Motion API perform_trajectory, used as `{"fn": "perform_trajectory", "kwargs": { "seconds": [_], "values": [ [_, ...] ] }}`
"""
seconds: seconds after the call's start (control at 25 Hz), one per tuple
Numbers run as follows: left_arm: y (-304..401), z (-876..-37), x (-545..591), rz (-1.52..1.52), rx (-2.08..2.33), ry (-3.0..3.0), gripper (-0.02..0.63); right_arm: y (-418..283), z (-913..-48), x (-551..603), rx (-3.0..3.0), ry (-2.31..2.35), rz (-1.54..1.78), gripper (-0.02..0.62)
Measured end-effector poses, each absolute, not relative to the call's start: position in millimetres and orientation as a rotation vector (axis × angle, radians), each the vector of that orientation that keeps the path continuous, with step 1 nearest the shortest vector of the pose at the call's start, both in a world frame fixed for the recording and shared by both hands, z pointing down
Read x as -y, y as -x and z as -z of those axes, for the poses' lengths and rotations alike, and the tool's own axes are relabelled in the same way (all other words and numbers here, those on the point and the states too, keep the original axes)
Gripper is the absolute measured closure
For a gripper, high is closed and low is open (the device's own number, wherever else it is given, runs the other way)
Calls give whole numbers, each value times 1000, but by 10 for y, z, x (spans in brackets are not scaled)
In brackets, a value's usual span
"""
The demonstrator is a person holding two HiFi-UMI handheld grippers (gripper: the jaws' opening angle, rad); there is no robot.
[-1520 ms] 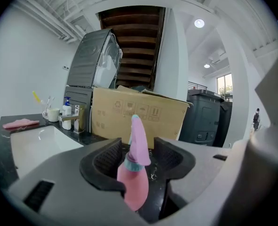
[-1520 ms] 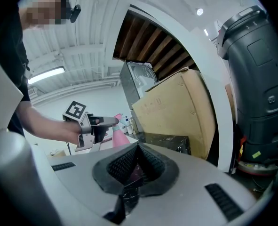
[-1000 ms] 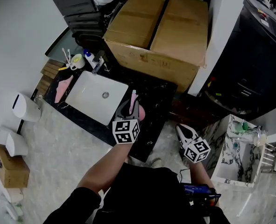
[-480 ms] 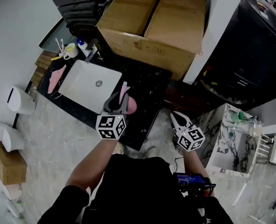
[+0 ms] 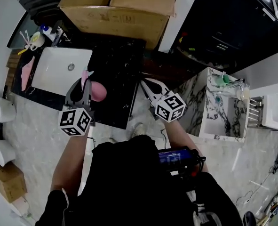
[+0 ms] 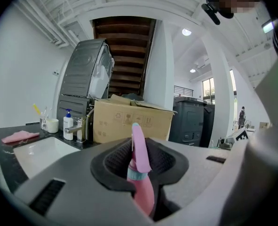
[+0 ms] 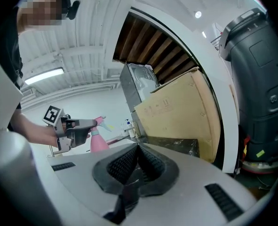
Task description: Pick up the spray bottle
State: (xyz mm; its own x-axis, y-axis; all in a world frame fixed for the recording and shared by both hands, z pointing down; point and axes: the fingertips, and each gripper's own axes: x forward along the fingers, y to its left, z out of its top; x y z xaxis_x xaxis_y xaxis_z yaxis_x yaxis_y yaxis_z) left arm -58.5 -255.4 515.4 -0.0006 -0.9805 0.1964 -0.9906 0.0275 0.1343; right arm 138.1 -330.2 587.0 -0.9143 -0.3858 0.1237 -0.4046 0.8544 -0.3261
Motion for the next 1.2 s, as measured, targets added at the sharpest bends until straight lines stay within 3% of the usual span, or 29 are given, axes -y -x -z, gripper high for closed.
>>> {"fn": "perform_trajectory", "kwargs": {
  "seconds": [1.2],
  "values": [
    [1974, -5151, 571, 60, 2160, -1952, 515, -131, -5530, 1931, 2987, -465, -361, 570]
  ]
}}
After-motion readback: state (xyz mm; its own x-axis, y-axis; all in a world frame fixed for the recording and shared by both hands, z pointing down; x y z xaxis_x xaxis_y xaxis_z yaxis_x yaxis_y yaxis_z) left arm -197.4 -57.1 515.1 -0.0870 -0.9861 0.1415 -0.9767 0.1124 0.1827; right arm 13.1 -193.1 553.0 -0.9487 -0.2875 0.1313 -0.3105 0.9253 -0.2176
